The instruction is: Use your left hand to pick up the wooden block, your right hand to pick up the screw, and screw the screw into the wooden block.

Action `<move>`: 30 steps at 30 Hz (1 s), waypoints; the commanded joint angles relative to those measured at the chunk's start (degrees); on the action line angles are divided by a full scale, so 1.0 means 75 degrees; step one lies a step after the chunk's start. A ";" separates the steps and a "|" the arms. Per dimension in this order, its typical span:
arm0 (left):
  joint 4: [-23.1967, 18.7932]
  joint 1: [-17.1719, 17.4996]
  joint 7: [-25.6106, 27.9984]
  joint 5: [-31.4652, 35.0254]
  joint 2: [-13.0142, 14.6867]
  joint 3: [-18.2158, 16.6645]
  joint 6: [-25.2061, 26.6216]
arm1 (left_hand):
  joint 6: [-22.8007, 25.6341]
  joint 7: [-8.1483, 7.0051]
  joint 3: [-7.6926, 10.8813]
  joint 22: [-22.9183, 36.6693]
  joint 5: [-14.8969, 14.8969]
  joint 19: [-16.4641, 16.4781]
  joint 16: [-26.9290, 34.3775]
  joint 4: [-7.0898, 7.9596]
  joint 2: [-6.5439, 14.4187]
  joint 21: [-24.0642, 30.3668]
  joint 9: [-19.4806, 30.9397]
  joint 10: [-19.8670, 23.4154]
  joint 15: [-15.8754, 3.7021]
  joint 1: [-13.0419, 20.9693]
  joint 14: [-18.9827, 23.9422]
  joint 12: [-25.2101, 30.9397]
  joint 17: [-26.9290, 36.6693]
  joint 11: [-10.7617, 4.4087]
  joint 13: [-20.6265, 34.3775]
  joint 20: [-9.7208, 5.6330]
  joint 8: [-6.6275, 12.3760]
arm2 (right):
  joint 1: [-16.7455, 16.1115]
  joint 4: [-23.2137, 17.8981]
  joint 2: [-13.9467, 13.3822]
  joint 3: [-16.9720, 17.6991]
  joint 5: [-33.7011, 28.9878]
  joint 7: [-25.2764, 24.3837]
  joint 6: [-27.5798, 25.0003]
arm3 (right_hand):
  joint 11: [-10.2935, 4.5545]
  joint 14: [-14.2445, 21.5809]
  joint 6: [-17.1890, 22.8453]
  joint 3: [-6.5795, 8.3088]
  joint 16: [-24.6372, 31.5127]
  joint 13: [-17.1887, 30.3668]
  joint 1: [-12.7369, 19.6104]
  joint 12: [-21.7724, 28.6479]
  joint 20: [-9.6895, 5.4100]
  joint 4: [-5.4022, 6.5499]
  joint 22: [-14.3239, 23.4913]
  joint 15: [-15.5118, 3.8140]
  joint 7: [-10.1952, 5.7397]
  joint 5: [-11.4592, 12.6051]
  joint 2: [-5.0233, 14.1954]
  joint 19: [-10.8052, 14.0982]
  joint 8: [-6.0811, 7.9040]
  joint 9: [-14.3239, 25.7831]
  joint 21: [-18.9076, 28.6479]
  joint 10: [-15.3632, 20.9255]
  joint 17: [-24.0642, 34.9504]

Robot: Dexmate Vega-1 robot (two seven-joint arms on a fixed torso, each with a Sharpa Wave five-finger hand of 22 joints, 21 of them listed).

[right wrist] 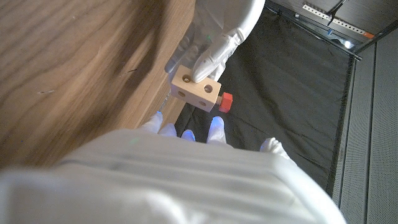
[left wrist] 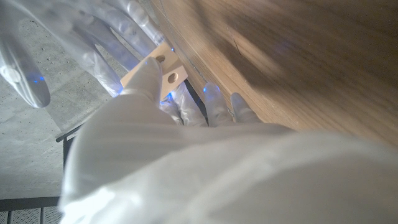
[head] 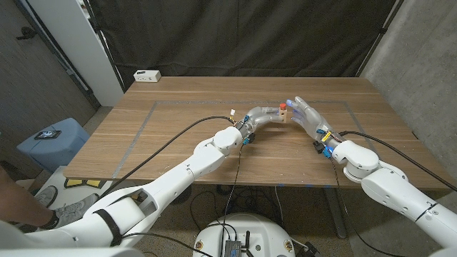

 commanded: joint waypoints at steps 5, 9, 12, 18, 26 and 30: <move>0.0124 -0.0054 -0.0050 -0.0055 -0.0039 -0.0007 -0.0052 | 0.0099 0.0028 0.0022 0.0045 0.0042 0.0043 0.0028 0.0027 0.0027 0.0027 0.0029 0.0064 -0.0389 0.0032 0.0020 0.0035 0.0010 -0.0001 0.0042 0.0032 0.0055 | 0.0100 -0.0024 -0.0078 -0.0083 0.0046 0.0072 -0.0063 | 0.0029 -0.1429 -0.0016 0.0000 0.0027 0.0010 -0.0110 -0.0001 0.0010 0.0081 0.0042 0.0077 -0.0030 0.0039 0.0009 -0.0045 0.0072 0.0029 -0.0005 -0.1368 0.0026; 0.0161 -0.0073 -0.0062 -0.0059 -0.0053 -0.0007 -0.0064 | 0.0095 0.0027 0.0023 0.0045 0.0042 0.0042 0.0028 0.0030 0.0030 0.0027 0.0029 0.0069 -0.0385 0.0030 0.0025 0.0037 0.0010 0.0000 0.0044 0.0029 0.0052 | 0.0096 -0.0059 -0.0112 -0.0081 0.0048 0.0076 -0.0078 | 0.0027 -0.1426 -0.0003 0.0002 0.0032 0.0010 -0.0120 0.0007 0.0004 0.0087 0.0042 0.0075 -0.0027 0.0043 0.0014 -0.0043 0.0082 0.0029 0.0001 -0.1364 0.0025; 0.0171 -0.0078 -0.0058 -0.0064 -0.0061 -0.0009 -0.0059 | 0.0097 0.0033 0.0026 0.0045 0.0042 0.0042 0.0025 0.0025 0.0031 0.0027 0.0029 0.0068 -0.0380 0.0038 0.0021 0.0037 0.0009 0.0002 0.0046 0.0032 0.0052 | 0.0093 -0.0070 -0.0131 -0.0085 0.0041 0.0090 -0.0068 | 0.0026 -0.1429 0.0007 0.0003 0.0031 0.0010 -0.0123 0.0009 0.0005 0.0089 0.0042 0.0076 -0.0035 0.0043 0.0015 -0.0042 0.0087 0.0029 0.0002 -0.1365 0.0024; 0.0168 -0.0068 -0.0045 -0.0115 -0.0074 -0.0034 -0.0006 | 0.0106 0.0034 0.0028 0.0045 0.0042 0.0045 0.0025 0.0020 0.0030 0.0028 0.0029 0.0078 -0.0389 0.0048 0.0023 0.0041 0.0008 0.0004 0.0048 0.0029 0.0054 | 0.0107 -0.0079 -0.0154 -0.0101 0.0067 0.0131 -0.0087 | 0.0016 -0.1435 0.0055 0.0006 0.0033 0.0010 -0.0137 0.0011 0.0005 0.0097 0.0042 0.0075 -0.0062 0.0047 0.0019 -0.0050 0.0110 0.0029 0.0006 -0.1381 0.0022; 0.0191 -0.0067 -0.0053 -0.0149 -0.0083 -0.0036 0.0006 | 0.0111 0.0033 0.0027 0.0045 0.0040 0.0048 0.0024 0.0024 0.0032 0.0029 0.0030 0.0072 -0.0381 0.0043 0.0023 0.0038 0.0008 0.0004 0.0051 0.0025 0.0054 | 0.0107 -0.0112 -0.0176 -0.0110 0.0103 0.0122 -0.0143 | 0.0013 -0.1438 0.0120 0.0012 0.0037 0.0009 -0.0151 0.0021 0.0015 0.0106 0.0042 0.0074 -0.0077 0.0053 0.0027 -0.0056 0.0132 0.0029 0.0010 -0.1381 0.0020; 0.0227 -0.0082 -0.0064 -0.0156 -0.0096 -0.0034 -0.0011 | 0.0107 0.0039 0.0027 0.0045 0.0040 0.0047 0.0026 0.0028 0.0037 0.0028 0.0030 0.0068 -0.0381 0.0042 0.0025 0.0037 0.0010 0.0004 0.0053 0.0027 0.0051 | 0.0089 -0.0120 -0.0198 -0.0109 0.0094 0.0127 -0.0133 | 0.0012 -0.1438 0.0128 0.0015 0.0038 0.0009 -0.0157 0.0024 0.0020 0.0109 0.0042 0.0076 -0.0071 0.0056 0.0030 -0.0062 0.0133 0.0029 0.0011 -0.1384 0.0018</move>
